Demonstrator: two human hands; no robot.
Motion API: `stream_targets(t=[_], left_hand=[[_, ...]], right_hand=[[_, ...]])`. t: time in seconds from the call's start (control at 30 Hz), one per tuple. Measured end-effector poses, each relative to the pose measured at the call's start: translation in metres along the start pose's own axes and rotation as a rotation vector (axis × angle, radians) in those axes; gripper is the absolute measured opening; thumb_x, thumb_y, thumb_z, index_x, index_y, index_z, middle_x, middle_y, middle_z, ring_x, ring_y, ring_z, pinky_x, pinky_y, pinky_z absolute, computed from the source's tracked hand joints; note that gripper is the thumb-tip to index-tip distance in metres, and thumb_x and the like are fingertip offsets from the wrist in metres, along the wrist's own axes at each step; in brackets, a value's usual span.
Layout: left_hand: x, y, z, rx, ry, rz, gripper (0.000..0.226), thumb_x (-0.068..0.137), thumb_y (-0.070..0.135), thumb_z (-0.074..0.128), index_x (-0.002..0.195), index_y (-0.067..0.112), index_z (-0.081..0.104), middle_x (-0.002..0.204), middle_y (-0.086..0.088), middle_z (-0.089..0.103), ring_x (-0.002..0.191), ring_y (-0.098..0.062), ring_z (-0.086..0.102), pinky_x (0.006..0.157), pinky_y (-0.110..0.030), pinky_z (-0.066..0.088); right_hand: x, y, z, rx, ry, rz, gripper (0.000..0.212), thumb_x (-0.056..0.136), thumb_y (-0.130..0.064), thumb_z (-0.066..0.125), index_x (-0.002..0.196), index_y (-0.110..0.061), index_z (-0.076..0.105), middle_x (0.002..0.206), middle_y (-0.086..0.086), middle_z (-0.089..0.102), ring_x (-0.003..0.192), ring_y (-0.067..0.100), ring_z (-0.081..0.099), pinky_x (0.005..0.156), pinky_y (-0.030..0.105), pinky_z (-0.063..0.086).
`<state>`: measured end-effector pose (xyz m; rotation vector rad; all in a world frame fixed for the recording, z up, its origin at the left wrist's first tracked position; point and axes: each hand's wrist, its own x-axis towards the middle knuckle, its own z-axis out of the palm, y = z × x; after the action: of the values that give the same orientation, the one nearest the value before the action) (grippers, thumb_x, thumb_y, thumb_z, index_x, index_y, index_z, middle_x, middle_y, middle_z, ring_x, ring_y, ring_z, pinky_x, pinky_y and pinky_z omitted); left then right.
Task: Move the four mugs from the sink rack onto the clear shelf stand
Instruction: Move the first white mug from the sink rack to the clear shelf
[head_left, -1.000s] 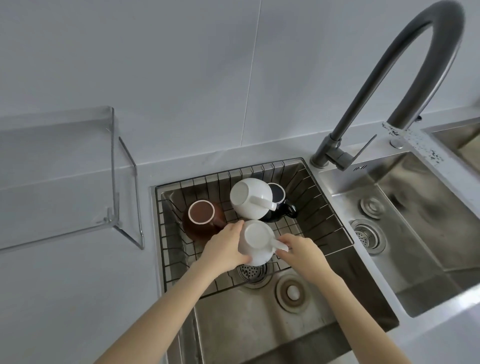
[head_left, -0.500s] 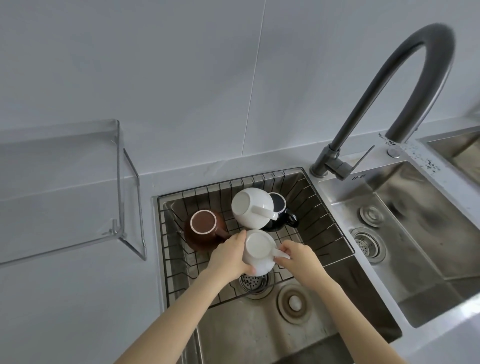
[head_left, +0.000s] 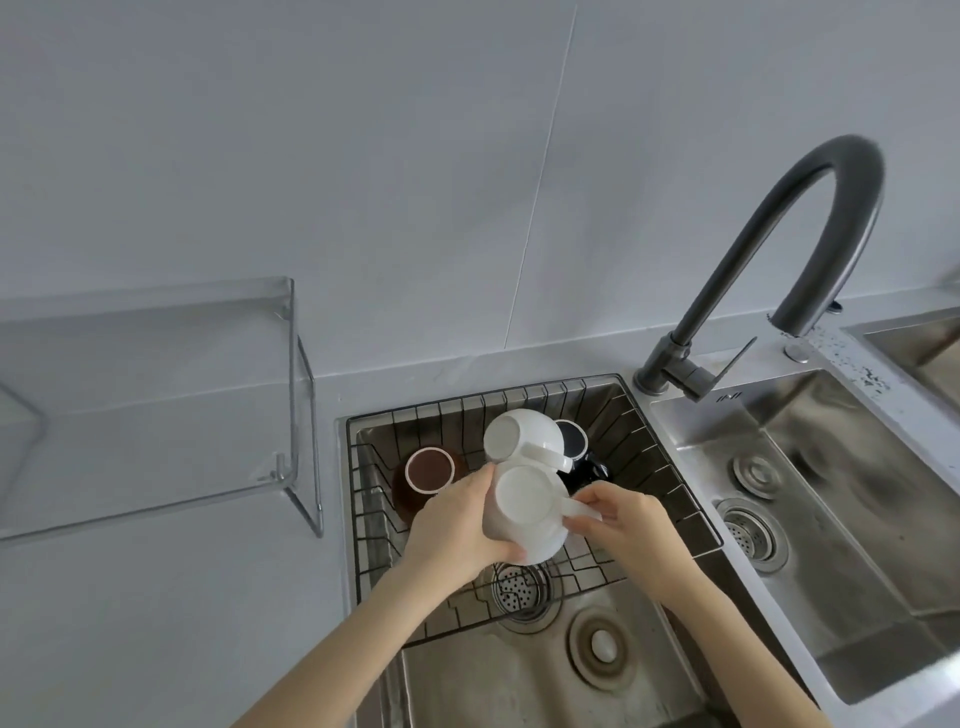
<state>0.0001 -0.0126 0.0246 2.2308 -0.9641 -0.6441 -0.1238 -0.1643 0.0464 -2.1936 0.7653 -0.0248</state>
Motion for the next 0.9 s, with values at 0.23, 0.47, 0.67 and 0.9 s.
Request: stream_targets(t=[0.23, 0.47, 0.67, 0.9], left_hand=[[-0.034, 0.014, -0.093, -0.084, 0.198, 0.07, 0.084, 0.053, 0.041, 0.082, 0.127, 0.026, 0.044, 0.117, 0.007, 0.062, 0.105, -0.013, 0.055, 0.09, -0.031, 0.048], [-0.063, 0.007, -0.201, -0.189, 0.443, 0.084, 0.081, 0.049, 0.03, 0.086, 0.122, 0.02, 0.052, 0.113, 0.004, 0.062, 0.107, -0.019, 0.059, 0.098, -0.036, 0.048], [-0.062, -0.028, -0.27, -0.177, 0.525, 0.004, 0.093, 0.031, 0.048, 0.073, 0.115, 0.012, 0.056, 0.106, -0.001, 0.064, 0.106, -0.024, 0.061, 0.098, -0.04, 0.048], [-0.04, -0.074, -0.294, -0.161, 0.5, -0.105, 0.064, 0.05, 0.019, 0.086, 0.109, 0.018, 0.062, 0.107, -0.003, 0.069, 0.101, -0.021, 0.064, 0.093, -0.037, 0.051]], right_hand=[[0.0, -0.092, -0.028, 0.037, 0.039, -0.247, 0.01, 0.077, -0.023, 0.07, 0.085, -0.026, 0.065, 0.085, -0.003, 0.073, 0.077, 0.005, 0.065, 0.071, 0.016, 0.049], [0.029, -0.208, -0.02, 0.104, 0.047, -0.485, 0.012, 0.075, -0.02, 0.071, 0.084, -0.012, 0.068, 0.083, 0.016, 0.073, 0.081, 0.032, 0.065, 0.076, 0.037, 0.05], [0.07, -0.275, 0.021, 0.242, -0.032, -0.52, 0.008, 0.076, -0.013, 0.07, 0.075, -0.018, 0.064, 0.076, 0.008, 0.069, 0.075, 0.023, 0.065, 0.074, 0.024, 0.051], [0.119, -0.293, 0.07, 0.294, -0.125, -0.452, 0.005, 0.076, -0.01, 0.069, 0.081, -0.011, 0.067, 0.065, -0.004, 0.064, 0.053, -0.002, 0.058, 0.054, 0.006, 0.047]])
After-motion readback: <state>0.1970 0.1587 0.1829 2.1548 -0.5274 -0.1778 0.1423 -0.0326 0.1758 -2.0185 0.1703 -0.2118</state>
